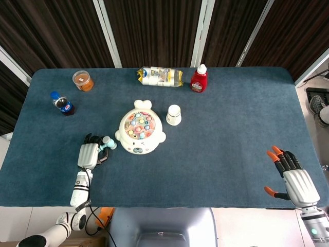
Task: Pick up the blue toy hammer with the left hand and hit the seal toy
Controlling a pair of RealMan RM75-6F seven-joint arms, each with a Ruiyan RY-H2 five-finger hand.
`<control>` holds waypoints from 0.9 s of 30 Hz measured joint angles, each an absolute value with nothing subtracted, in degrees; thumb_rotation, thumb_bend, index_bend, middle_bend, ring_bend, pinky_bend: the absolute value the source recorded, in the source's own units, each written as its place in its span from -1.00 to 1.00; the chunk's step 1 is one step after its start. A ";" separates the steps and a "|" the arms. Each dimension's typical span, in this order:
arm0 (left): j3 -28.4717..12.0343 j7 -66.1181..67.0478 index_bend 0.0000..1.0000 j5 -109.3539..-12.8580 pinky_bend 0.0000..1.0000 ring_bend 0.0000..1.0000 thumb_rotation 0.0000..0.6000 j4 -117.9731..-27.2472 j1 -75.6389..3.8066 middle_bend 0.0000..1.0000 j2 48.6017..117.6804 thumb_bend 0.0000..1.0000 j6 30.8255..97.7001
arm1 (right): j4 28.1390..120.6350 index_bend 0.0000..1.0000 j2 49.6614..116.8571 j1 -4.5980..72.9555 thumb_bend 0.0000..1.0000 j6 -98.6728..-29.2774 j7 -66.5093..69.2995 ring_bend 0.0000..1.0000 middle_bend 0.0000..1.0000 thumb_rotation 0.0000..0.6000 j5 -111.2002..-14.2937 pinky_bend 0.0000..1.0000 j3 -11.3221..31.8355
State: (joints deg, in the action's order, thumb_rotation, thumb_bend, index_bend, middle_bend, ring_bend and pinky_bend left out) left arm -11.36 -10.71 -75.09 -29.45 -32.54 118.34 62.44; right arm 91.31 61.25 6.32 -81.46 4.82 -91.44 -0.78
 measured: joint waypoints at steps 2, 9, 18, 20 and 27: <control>-11.37 -10.62 -0.46 -75.07 -0.80 -0.62 0.28 -29.61 -32.59 -0.27 118.12 0.13 61.98 | 91.30 -1.00 61.24 6.32 -0.46 -81.43 4.85 -1.00 -1.00 1.00 -91.40 -1.00 -0.77; -11.38 -10.40 -0.48 -75.08 -0.80 -0.62 0.26 -30.05 -32.61 -0.29 117.83 0.13 61.56 | 91.26 -1.00 61.26 6.35 -0.46 -81.34 4.80 -1.00 -1.00 1.00 -91.35 -1.00 -0.76; -11.15 -11.21 -0.58 -76.15 -0.83 -0.67 0.09 -30.68 -32.48 -0.42 117.42 0.02 63.51 | 91.31 -1.00 61.33 6.38 -0.46 -81.21 4.61 -1.00 -1.00 1.00 -91.28 -1.00 -0.76; -11.10 -11.31 -0.60 -76.29 -0.84 -0.68 0.01 -30.81 -32.39 -0.44 117.32 0.02 63.75 | 91.32 -1.00 61.33 6.38 -0.46 -81.22 4.60 -1.00 -1.00 1.00 -91.29 -1.00 -0.76; -10.98 -11.22 -0.61 -76.60 -0.84 -0.68 -0.13 -30.95 -32.52 -0.50 117.05 0.00 63.67 | 91.32 -1.00 61.26 6.29 -0.46 -81.43 4.80 -1.00 -1.00 1.00 -91.26 -1.00 -0.70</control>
